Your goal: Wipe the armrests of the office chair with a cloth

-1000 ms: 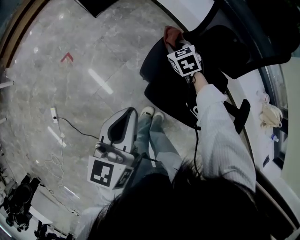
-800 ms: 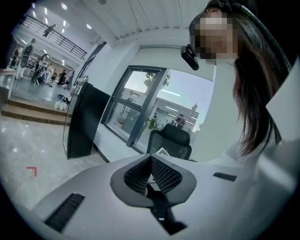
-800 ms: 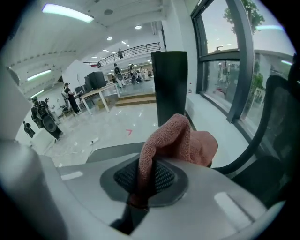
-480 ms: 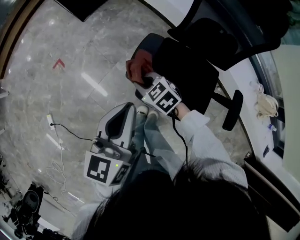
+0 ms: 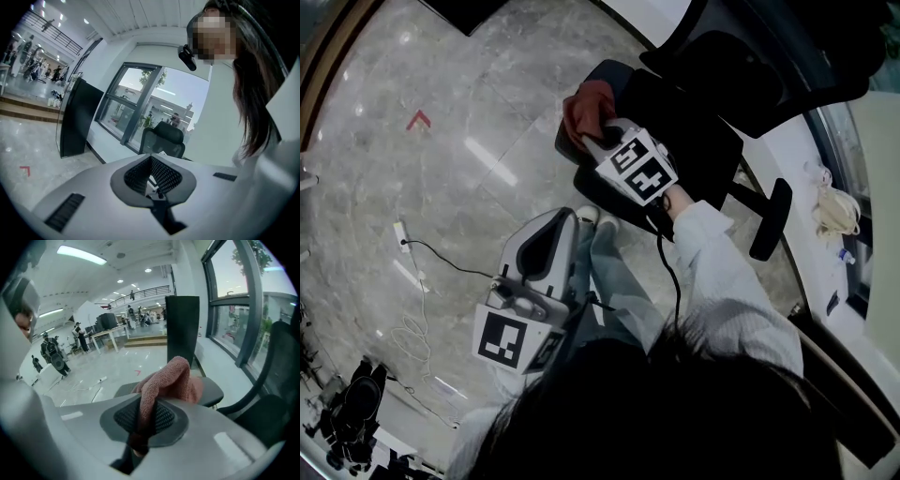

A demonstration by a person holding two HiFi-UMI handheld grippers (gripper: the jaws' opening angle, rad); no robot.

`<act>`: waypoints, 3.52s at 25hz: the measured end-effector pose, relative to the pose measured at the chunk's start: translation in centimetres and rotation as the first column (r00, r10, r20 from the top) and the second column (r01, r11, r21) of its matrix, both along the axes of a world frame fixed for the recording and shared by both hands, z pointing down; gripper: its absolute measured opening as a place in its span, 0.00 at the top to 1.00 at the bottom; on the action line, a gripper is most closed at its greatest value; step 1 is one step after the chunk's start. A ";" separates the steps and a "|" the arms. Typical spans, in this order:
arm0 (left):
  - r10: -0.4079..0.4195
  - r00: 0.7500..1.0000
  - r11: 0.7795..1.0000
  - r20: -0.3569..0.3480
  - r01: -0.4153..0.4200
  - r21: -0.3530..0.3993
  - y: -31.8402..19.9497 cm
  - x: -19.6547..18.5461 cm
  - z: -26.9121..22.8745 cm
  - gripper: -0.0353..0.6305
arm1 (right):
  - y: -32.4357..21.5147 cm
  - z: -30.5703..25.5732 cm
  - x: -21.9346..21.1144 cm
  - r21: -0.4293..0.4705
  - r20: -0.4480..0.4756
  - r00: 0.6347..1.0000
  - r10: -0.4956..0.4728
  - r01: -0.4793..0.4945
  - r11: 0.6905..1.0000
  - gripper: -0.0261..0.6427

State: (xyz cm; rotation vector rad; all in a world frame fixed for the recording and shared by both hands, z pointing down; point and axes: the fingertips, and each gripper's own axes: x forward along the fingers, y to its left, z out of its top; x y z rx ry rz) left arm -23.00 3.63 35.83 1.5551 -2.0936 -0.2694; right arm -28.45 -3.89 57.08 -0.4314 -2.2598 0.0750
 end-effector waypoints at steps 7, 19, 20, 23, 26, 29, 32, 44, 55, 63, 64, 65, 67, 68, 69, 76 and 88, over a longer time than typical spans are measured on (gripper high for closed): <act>-0.056 0.998 0.998 0.008 0.056 -0.027 2.1 -1.2 0.6 0.94 | -13.1 2.2 -4.0 0.177 -0.028 0.969 0.244 -0.236 0.956 0.93; -0.043 0.999 0.999 0.014 0.043 -0.032 1.8 -1.3 0.4 0.94 | -10.0 1.8 -4.5 0.158 -0.039 0.977 0.211 -0.202 0.967 0.93; -0.038 0.999 0.999 0.014 0.039 -0.032 1.7 -1.2 0.4 0.94 | -8.3 1.5 -4.0 0.134 -0.031 0.982 0.186 -0.180 0.974 0.93; -0.028 1.000 0.999 0.014 0.028 -0.026 1.1 -0.9 0.3 0.94 | -2.7 0.4 -1.6 0.077 0.001 0.996 0.090 -0.090 0.993 0.93; -0.018 1.000 1.000 0.020 0.018 -0.025 0.3 -0.6 0.3 0.94 | 2.5 -0.7 1.5 0.034 0.045 0.999 0.002 -0.004 0.999 0.93; -0.011 1.000 1.000 0.018 0.012 -0.027 0.0 -0.2 0.4 0.94 | 5.0 -1.1 3.4 0.022 0.096 0.995 -0.033 0.031 0.999 0.93; -0.003 1.000 0.999 0.012 0.003 -0.042 0.3 0.1 1.0 0.94 | 5.6 -1.1 4.0 -0.017 0.106 0.990 -0.091 0.094 0.995 0.93; -0.049 0.999 0.997 0.011 0.049 -0.057 1.8 -1.0 1.4 0.94 | -13.5 2.3 -4.9 0.123 -0.004 0.982 0.191 -0.189 0.974 0.93; -0.045 0.999 0.998 0.014 0.045 -0.040 2.5 -1.1 0.7 0.94 | -5.1 0.9 -3.1 0.039 -0.012 0.997 0.079 -0.078 0.996 0.93; -0.001 1.000 1.000 0.026 0.001 -0.017 2.7 0.0 -0.1 0.94 | 6.3 -1.1 2.3 -0.073 0.021 0.997 -0.069 0.070 0.995 0.93; 0.006 1.000 1.000 0.025 -0.005 -0.016 2.7 0.2 -0.2 0.94 | 6.6 -1.1 2.4 -0.079 0.025 0.998 -0.061 0.063 0.995 0.93; 0.010 1.000 1.000 0.022 -0.010 -0.014 2.6 0.3 -0.3 0.94 | 6.6 -1.0 2.5 -0.084 0.031 0.998 -0.047 0.049 0.995 0.93; 0.014 1.000 1.000 0.011 -0.014 -0.001 2.2 0.6 -1.0 0.94 | 6.1 -1.2 2.4 -0.102 0.061 0.998 0.007 -0.001 0.995 0.93; 0.027 0.999 1.000 0.020 -0.027 0.005 2.0 0.9 -1.5 0.94 | 5.6 -1.8 2.4 -0.120 0.089 0.995 0.047 -0.036 0.992 0.93; 0.051 0.998 0.999 0.042 -0.052 0.009 1.9 1.3 -2.0 0.94 | 5.1 -2.9 2.6 -0.149 0.123 0.988 0.095 -0.076 0.986 0.93; 0.152 0.972 0.982 0.180 -0.169 0.086 -1.2 3.4 -8.7 0.94 | -0.3 -19.2 10.0 -0.325 0.397 0.817 0.418 -0.301 0.897 0.93; 0.557 0.762 0.743 0.331 -0.635 0.211 -12.7 22.7 -16.5 0.94 | -5.3 -36.4 41.0 -0.306 0.666 0.269 0.696 -0.753 0.583 0.93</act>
